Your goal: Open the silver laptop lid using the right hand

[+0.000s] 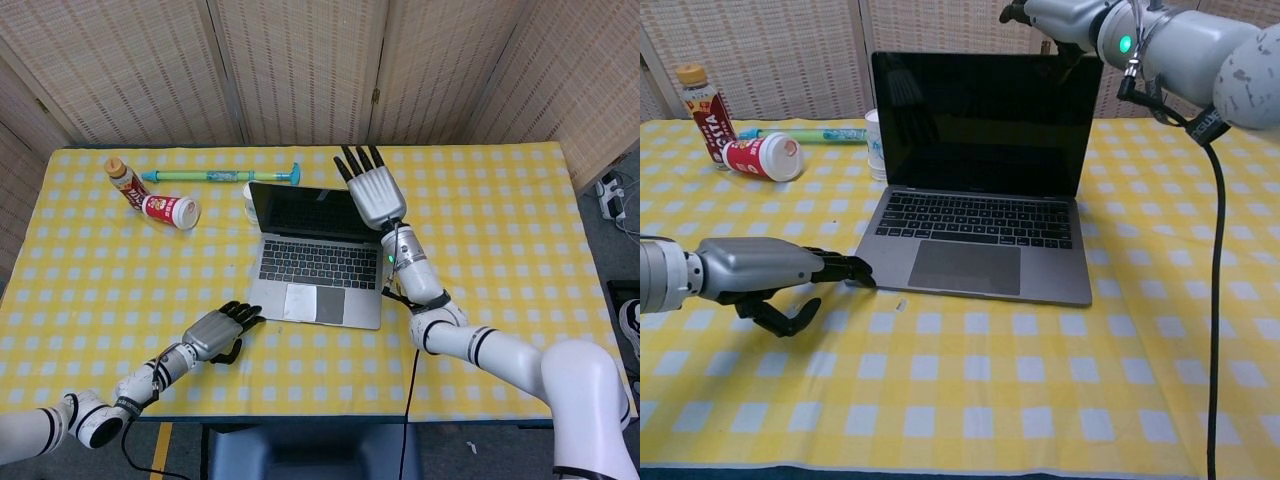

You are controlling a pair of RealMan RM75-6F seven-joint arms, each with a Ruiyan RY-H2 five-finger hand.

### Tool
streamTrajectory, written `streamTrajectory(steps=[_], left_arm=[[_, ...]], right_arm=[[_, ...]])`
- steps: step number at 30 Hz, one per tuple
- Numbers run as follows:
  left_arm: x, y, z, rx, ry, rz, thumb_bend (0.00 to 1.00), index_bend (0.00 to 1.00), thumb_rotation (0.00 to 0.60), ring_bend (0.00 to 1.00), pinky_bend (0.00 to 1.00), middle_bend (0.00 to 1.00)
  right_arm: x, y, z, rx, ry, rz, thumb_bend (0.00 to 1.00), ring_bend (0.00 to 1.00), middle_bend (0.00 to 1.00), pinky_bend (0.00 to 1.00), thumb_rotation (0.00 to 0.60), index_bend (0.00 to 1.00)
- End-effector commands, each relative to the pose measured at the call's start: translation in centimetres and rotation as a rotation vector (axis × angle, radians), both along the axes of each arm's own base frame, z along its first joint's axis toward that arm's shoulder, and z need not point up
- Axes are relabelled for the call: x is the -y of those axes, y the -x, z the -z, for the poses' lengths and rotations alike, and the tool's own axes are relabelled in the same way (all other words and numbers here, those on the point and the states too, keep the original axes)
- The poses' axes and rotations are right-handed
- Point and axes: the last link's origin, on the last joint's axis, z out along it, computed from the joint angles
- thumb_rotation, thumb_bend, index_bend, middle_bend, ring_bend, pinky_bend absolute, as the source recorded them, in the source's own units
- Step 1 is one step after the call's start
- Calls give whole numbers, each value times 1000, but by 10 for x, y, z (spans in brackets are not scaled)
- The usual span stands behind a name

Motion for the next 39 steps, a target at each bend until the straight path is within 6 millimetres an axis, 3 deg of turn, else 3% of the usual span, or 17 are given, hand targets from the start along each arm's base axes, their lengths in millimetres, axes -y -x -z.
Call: streamTrajectory(steps=[1, 11, 21, 24, 27, 31, 39], left_arm=[[0, 0, -1, 1, -1, 0, 837, 0, 401, 13, 0, 65], [1, -6, -7, 31, -18, 9, 837, 0, 402, 12, 0, 65], [10, -11, -35, 105, -73, 16, 837, 0, 406, 12, 0, 65], [11, -5, -50, 142, -133, -10, 837, 7, 457, 19, 0, 67], [12, 9, -72, 183, -239, -58, 836, 23, 592, 37, 0, 79], [17, 33, -99, 203, -367, -143, 795, 29, 600, 47, 0, 88], [36, 81, -153, 200, -618, -294, 581, 32, 600, 50, 0, 91]], right_arm=[[4, 2, -2, -8, 11, 18, 592, 0, 0, 0, 600, 0], [-3, 3, -9, 34, 2, 12, 591, 0, 0, 0, 600, 0], [-48, 14, -46, 148, -51, -79, 592, 14, 0, 0, 600, 0], [-66, 24, -61, 155, -52, -90, 591, 18, 0, 0, 600, 0], [-89, 45, -81, 187, -48, -69, 592, 34, 0, 0, 600, 0], [-114, 79, -105, 218, -27, -18, 592, 56, 13, 0, 600, 0], [-160, 156, -140, 245, 44, 91, 591, 81, 43, 0, 600, 0]])
